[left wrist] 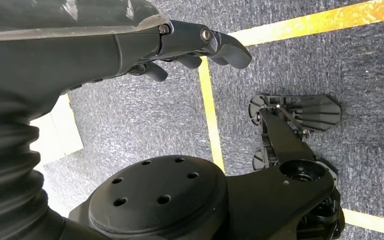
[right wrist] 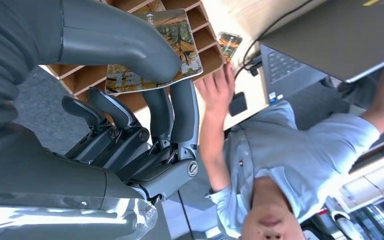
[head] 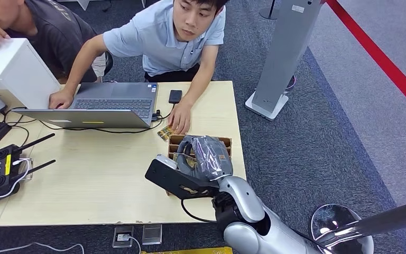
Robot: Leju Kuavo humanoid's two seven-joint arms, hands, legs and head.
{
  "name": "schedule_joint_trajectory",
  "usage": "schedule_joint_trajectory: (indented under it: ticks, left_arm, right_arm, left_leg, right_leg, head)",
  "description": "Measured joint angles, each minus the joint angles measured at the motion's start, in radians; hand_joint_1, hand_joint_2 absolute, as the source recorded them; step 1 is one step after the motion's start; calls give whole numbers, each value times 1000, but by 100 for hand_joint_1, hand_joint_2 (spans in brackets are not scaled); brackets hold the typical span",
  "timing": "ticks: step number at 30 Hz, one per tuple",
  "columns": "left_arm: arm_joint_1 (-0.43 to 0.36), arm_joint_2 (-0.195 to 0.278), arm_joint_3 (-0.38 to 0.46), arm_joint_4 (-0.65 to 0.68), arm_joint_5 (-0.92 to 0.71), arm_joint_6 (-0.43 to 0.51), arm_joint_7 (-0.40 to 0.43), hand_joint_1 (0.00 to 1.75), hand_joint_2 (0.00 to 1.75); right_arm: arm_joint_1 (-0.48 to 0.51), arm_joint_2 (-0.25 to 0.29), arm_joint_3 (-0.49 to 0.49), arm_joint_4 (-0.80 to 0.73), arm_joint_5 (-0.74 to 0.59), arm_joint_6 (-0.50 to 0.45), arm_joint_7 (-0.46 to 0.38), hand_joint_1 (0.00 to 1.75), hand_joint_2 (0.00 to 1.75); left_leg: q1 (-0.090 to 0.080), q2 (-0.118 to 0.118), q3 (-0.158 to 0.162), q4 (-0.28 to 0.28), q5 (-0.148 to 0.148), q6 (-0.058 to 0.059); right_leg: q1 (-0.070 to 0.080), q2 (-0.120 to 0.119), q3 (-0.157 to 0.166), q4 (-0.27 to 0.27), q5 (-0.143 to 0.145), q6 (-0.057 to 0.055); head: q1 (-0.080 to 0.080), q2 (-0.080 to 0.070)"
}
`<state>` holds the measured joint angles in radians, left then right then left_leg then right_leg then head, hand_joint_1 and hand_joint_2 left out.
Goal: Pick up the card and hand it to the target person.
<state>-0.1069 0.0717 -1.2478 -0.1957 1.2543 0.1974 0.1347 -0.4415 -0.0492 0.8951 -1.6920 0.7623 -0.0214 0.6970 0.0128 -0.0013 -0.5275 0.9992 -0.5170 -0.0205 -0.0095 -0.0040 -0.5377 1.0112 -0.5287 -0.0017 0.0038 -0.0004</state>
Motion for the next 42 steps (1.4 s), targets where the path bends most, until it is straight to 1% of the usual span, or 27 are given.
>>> schedule_joint_trajectory:
  ticks: [6,8,10,12,13,16,17,19,21,23,26,30,35,40,42]
  left_arm:
    - [0,0,0,0,-5,0,0,0,175]
    - [-1,0,0,0,-15,-1,0,0,175]
    - [-2,0,0,0,-30,-5,-1,0,175]
    - [-4,0,-1,0,-49,-11,-6,0,175]
    - [-6,0,-1,0,-59,-15,-10,0,175]
    - [-13,0,-5,0,-84,-29,-19,0,175]
    - [-16,0,-7,0,-91,-34,-19,0,175]
    - [-24,0,-13,0,-103,-42,-17,0,175]
    - [-32,0,-21,0,-111,-48,-15,0,175]
    - [-36,0,-29,0,-112,-50,-15,0,175]
    - [-34,1,-35,0,-105,-50,-11,0,175]
    - [-25,2,-41,0,-103,-47,16,0,175]
    - [-17,6,-51,1,-102,-44,21,0,175]
    - [-18,6,-60,1,-102,-39,1,0,175]
    - [-21,6,-61,1,-102,-40,-4,0,175]
  right_arm:
    - [-1,-15,3,-25,-34,10,0,175,175]
    - [-13,-15,8,-11,-49,24,-3,175,175]
    - [-45,-8,19,32,-68,33,-28,175,175]
    - [-94,11,32,111,-97,29,-99,175,175]
    - [-124,25,37,162,-120,16,-154,175,175]
    - [-227,76,44,351,-189,-72,-344,175,175]
    - [-266,92,45,417,-187,-108,-390,175,175]
    - [-350,119,57,552,-129,-151,-444,175,175]
    - [-446,139,71,699,-92,-145,-488,175,175]
    - [-518,151,74,819,-91,-137,-518,175,175]
    - [-569,162,79,927,-50,-156,-504,175,175]
    - [-603,178,90,1015,-4,-173,-474,175,175]
    - [-620,192,102,1081,11,-179,-463,175,175]
    - [-627,196,113,1117,24,-182,-445,175,175]
    - [-628,196,116,1127,25,-182,-444,87,175]
  left_leg:
    - [0,0,0,0,0,0]
    - [0,0,-1,0,0,0]
    - [0,0,-1,0,0,0]
    - [0,0,-1,0,1,0]
    - [0,0,-1,0,1,0]
    - [0,-1,-2,0,2,0]
    - [0,-1,-2,0,2,0]
    - [0,-1,-2,0,3,0]
    - [0,-2,-2,0,3,0]
    - [0,-2,-3,0,3,0]
    - [0,-2,-3,0,3,0]
    - [0,-2,-3,0,3,0]
    - [0,-2,-3,0,3,0]
    - [0,-1,-3,0,3,0]
    - [0,-1,-3,0,3,0]
  right_leg:
    - [0,0,0,0,0,0]
    - [0,0,0,0,0,0]
    - [0,0,0,0,0,0]
    - [0,0,0,1,0,0]
    - [0,0,0,1,0,0]
    - [0,-2,0,1,0,0]
    - [0,-2,0,2,0,0]
    - [0,-2,0,2,1,0]
    - [0,-3,0,2,1,-1]
    - [0,-4,-1,2,1,-1]
    - [0,-4,-1,2,1,-1]
    - [0,-4,-2,2,1,-1]
    - [0,-4,-2,2,1,-1]
    - [0,-3,-2,2,1,-1]
    - [0,-3,-2,2,1,0]
  head:
    - [1,0]
    - [1,0]
    - [1,0]
    - [1,0]
    - [1,0]
    - [0,0]
    - [0,0]
    - [0,0]
    - [0,0]
    - [1,0]
    - [2,0]
    - [1,0]
    - [-1,0]
    - [0,0]
    - [1,0]
